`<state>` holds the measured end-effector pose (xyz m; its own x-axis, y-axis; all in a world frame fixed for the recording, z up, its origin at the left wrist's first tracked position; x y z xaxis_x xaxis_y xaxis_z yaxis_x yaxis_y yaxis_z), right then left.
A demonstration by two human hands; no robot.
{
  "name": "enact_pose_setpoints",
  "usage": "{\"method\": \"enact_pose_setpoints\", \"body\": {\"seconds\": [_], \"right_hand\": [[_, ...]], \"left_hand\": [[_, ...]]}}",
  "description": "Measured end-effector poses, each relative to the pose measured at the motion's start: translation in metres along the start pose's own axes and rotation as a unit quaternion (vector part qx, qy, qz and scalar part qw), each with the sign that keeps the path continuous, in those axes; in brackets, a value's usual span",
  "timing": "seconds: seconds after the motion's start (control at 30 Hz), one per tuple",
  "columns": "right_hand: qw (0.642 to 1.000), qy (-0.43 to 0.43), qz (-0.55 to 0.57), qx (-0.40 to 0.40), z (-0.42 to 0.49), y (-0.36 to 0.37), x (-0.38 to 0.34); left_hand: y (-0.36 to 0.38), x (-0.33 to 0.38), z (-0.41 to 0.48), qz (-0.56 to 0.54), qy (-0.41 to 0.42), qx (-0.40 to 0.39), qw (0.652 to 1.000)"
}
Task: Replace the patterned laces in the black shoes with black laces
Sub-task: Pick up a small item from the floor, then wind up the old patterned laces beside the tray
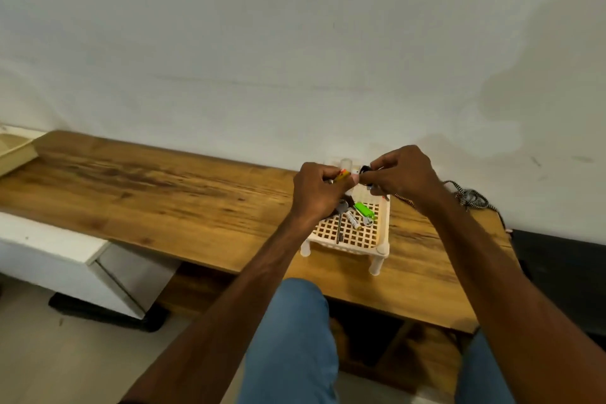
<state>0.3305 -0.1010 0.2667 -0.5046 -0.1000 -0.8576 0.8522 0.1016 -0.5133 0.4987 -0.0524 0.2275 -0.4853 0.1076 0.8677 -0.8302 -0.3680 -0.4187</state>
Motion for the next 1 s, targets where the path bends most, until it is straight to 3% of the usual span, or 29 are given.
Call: {"method": "enact_pose_setpoints", "body": {"seconds": [0.17, 0.33, 0.57, 0.8, 1.0], "right_hand": [[0.995, 0.002, -0.088, -0.041, 0.008, 0.02, 0.039], [0.978, -0.006, -0.187, -0.094, 0.015, 0.038, 0.068], [0.976, -0.037, -0.195, -0.085, 0.02, 0.037, 0.083], [0.974, -0.048, -0.196, -0.104, 0.023, 0.037, 0.091], [0.942, -0.077, -0.277, -0.172, 0.014, 0.059, 0.088]], "left_hand": [[0.027, -0.037, -0.002, 0.069, -0.023, -0.047, 0.996], [0.052, -0.063, -0.001, 0.215, -0.07, -0.114, 0.967], [0.053, -0.054, 0.015, 0.217, -0.032, -0.078, 0.972], [0.046, -0.063, 0.003, 0.326, -0.056, -0.128, 0.935], [0.056, -0.06, -0.003, 0.396, -0.025, -0.124, 0.909]]}}
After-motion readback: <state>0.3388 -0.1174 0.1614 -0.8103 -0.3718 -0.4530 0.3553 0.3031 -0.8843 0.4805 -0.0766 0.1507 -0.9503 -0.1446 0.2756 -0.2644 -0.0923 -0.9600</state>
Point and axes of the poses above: each hand's wrist, its own z-axis towards the middle knuckle, its own y-axis out of the palm, x = y × z, the point moved 4 cm from there along z, towards the middle knuckle, and after that the axes turned 5 degrees about z, right-handed, at the moved point
